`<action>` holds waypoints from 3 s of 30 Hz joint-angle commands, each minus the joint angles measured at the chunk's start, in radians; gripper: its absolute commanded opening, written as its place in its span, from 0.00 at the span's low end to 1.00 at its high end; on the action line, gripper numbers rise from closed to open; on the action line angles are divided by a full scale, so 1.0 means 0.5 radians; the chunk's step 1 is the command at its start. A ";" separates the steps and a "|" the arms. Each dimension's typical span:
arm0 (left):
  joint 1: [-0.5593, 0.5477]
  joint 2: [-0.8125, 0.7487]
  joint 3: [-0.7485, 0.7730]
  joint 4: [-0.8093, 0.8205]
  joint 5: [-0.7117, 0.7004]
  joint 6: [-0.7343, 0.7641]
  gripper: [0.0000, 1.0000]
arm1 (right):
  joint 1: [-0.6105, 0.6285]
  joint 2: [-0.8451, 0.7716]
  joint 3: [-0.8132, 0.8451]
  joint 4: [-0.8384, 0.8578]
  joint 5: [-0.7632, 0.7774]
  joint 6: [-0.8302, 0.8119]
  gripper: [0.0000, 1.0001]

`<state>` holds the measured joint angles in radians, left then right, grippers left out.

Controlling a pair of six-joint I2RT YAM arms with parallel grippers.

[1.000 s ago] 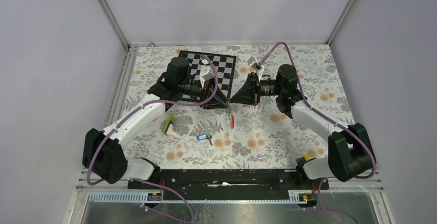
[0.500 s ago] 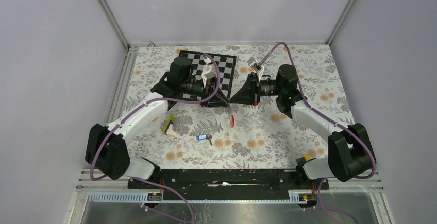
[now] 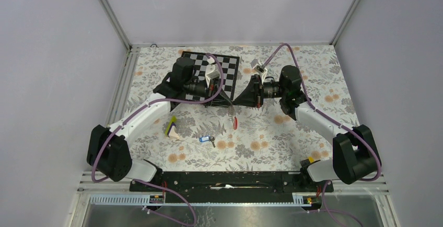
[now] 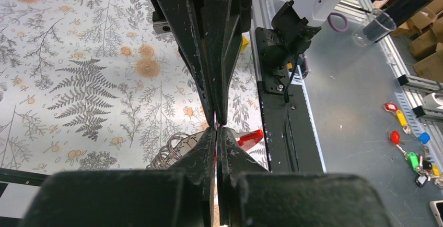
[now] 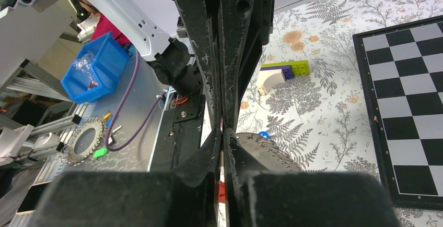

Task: Put the keys on the keyring

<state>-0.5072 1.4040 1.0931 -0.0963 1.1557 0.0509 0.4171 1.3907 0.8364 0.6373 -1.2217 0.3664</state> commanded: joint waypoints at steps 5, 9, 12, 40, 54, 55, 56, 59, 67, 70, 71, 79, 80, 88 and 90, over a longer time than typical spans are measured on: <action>-0.111 -0.061 0.267 -0.608 -0.483 0.675 0.00 | 0.005 -0.109 0.190 -0.877 0.110 -0.887 0.33; -0.248 -0.007 0.455 -0.958 -0.779 0.935 0.00 | 0.007 -0.177 0.291 -1.404 0.278 -1.426 0.55; -0.320 0.058 0.587 -1.125 -0.930 1.017 0.00 | 0.007 -0.214 0.273 -1.457 0.299 -1.502 0.59; -0.458 0.186 0.731 -1.234 -0.895 0.969 0.00 | 0.029 -0.185 0.086 -0.952 0.076 -1.083 0.27; -0.457 0.179 0.703 -1.182 -0.891 0.947 0.00 | 0.055 -0.140 0.048 -0.931 0.087 -1.085 0.20; -0.458 0.175 0.697 -1.177 -0.889 0.947 0.00 | 0.055 -0.137 0.052 -0.935 0.087 -1.088 0.18; -0.456 0.172 0.693 -1.176 -0.893 0.950 0.00 | 0.055 -0.141 0.054 -0.939 0.089 -1.089 0.16; -0.456 0.161 0.678 -1.176 -0.900 0.967 0.00 | 0.055 -0.151 0.081 -0.959 0.094 -1.089 0.07; -0.108 0.025 0.472 -0.840 -0.344 0.719 0.37 | 0.049 -0.186 0.165 -0.718 0.061 -0.733 0.01; 0.042 -0.042 0.336 -0.541 -0.136 0.431 0.44 | 0.042 -0.178 0.141 -0.379 0.036 -0.386 0.01; 0.063 -0.063 0.281 -0.421 -0.104 0.326 0.46 | 0.038 -0.170 0.132 -0.260 0.032 -0.265 0.01; 0.103 -0.142 -0.064 0.407 0.029 -0.415 0.46 | 0.028 -0.131 0.034 0.205 0.171 0.139 0.01; 0.103 -0.145 -0.084 0.440 0.041 -0.437 0.45 | 0.026 -0.129 0.019 0.234 0.190 0.172 0.01; 0.106 -0.159 -0.194 0.703 0.091 -0.562 0.43 | 0.022 -0.099 -0.062 0.443 0.237 0.305 0.01; 0.106 -0.149 -0.201 0.769 0.099 -0.601 0.41 | 0.022 -0.096 -0.069 0.471 0.238 0.320 0.01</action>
<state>-0.4568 1.3632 1.0008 0.1349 1.1553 -0.1871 0.4316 1.3441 0.8024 0.7544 -1.1172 0.4770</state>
